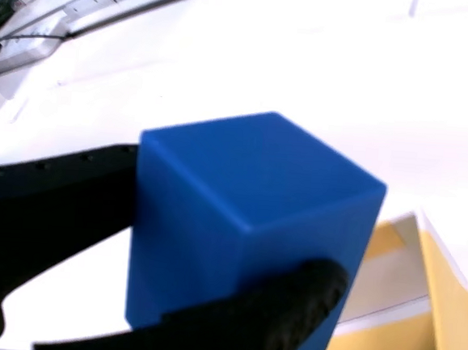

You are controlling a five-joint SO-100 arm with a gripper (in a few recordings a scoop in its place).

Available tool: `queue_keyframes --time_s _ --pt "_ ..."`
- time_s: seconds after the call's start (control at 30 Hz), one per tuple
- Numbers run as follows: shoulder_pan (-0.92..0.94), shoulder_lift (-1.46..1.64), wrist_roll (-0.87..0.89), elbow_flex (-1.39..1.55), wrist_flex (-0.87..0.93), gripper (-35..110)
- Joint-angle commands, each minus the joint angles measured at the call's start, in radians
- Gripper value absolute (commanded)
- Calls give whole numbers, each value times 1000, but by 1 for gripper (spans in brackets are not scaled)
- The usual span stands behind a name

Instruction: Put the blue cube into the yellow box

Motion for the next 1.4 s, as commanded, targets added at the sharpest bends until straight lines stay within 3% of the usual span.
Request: queue_keyframes --time_s 0.0,0.53,0.7,0.87,1.1,1.37 --pt "12 34 -11 3 -52 15" --pt "-37 58 28 284 -166 16" --pt "-15 67 74 339 -272 32" --pt "-5 109 8 416 -413 39" --pt "-26 325 -54 380 -365 37" --pt "-87 759 -225 472 -86 17"
